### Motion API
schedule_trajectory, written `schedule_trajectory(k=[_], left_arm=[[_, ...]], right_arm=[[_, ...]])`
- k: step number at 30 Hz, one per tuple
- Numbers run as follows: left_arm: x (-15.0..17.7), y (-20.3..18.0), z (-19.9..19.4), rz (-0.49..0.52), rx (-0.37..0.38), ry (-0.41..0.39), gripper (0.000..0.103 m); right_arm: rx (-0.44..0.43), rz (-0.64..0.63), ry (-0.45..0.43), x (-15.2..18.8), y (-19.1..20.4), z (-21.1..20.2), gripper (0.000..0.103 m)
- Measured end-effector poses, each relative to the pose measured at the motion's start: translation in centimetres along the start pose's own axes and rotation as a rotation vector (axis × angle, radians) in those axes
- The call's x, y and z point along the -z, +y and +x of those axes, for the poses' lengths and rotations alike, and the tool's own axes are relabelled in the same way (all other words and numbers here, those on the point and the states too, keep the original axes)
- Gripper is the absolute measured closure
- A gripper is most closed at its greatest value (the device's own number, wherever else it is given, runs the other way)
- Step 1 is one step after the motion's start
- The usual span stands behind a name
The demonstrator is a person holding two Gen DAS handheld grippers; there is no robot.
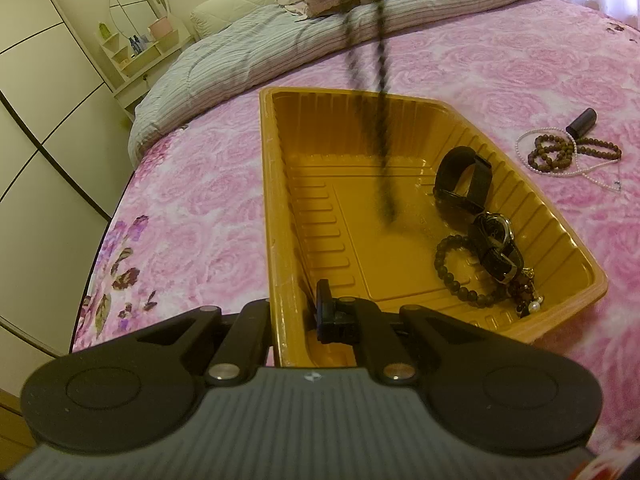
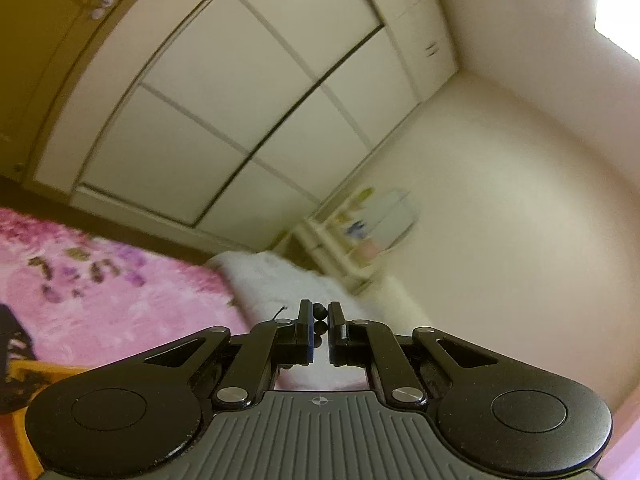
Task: Organize jewelry
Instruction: 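Lower the dangling necklace into the tray with the right gripper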
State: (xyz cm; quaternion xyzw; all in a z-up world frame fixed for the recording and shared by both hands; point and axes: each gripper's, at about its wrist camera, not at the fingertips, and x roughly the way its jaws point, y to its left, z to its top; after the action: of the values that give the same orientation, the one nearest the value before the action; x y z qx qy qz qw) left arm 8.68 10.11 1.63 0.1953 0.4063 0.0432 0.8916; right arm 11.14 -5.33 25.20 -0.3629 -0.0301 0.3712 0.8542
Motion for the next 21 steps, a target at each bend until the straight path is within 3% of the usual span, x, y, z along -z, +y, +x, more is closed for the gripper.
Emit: schedule_trajectory(k=[9,15,21], left_arm=[[0.0,0.1,0.0,-0.001,0.003,-0.002,0.098],[0.1,0.2,0.0,-0.003,0.004,-0.002,0.098],[0.1,0.2,0.1,-0.004,0.006,-0.002,0.098]], right_arm=[[-0.232,-0.090,0.041,0.5,7.4,5.9,0.096],[-0.284,-0.091,0.120,2.2,10.1,10.1,0.096],[-0.321,-0.061,0.229,5.2,10.8,11.5,0.096]])
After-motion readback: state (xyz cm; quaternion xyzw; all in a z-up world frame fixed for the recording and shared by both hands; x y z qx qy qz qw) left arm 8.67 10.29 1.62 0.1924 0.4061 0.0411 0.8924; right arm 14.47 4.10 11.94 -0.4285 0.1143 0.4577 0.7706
